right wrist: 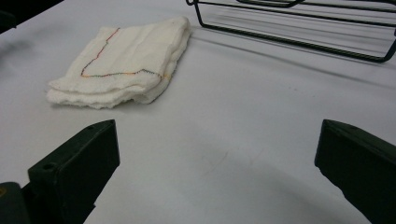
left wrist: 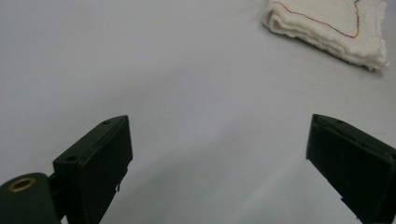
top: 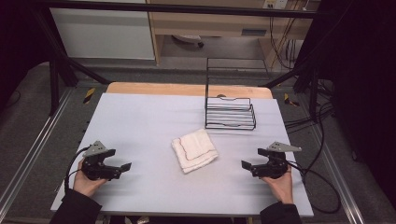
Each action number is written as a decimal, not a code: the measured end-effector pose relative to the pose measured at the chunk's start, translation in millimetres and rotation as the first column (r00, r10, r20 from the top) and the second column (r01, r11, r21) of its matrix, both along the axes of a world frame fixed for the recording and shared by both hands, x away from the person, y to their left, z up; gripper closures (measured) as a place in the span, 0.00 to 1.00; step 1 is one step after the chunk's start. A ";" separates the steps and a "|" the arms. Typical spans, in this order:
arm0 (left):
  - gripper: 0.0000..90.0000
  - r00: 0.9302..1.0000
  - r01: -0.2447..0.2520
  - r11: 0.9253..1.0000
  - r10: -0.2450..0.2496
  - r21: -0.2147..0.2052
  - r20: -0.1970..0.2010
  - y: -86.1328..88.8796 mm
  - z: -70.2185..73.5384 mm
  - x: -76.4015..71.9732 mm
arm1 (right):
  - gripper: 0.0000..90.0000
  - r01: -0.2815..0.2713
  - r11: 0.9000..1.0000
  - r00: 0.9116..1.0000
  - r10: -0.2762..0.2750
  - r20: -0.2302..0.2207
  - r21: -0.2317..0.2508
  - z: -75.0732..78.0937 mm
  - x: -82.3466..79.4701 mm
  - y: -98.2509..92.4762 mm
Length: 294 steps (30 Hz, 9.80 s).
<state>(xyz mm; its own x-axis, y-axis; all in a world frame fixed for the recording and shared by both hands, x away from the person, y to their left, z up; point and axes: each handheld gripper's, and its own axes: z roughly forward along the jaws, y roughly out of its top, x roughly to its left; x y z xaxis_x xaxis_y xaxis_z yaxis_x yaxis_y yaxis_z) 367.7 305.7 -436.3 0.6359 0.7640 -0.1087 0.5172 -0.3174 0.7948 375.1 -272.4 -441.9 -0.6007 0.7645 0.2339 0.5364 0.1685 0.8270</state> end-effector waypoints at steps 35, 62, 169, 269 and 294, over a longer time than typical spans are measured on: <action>0.09 1.000 0.002 1.000 -0.002 -0.001 0.014 -34.1 13.0 6.9 | 0.01 -0.011 1.000 1.000 0.011 0.001 -0.015 0.1 -0.8 3.9; 0.10 0.999 0.050 0.998 -0.050 0.030 -0.009 -102.2 22.5 41.1 | 0.01 -0.018 1.000 1.000 0.018 0.003 -0.020 -0.3 -1.5 4.0; 0.92 0.994 0.022 0.995 -0.012 0.096 -0.105 -141.3 0.6 11.5 | 0.01 -0.017 1.000 1.000 0.017 -0.003 -0.018 -0.1 -2.5 4.2; 0.48 0.992 -0.020 0.994 0.033 0.105 -0.124 -134.3 -0.8 78.7 | 0.01 -0.022 0.999 1.000 0.022 -0.012 -0.029 -1.5 -1.4 5.6; 0.83 0.987 -0.027 0.998 0.036 0.055 -0.159 -142.6 -9.4 77.7 | 0.01 -0.036 0.999 0.999 0.035 -0.012 -0.034 2.9 -0.1 18.7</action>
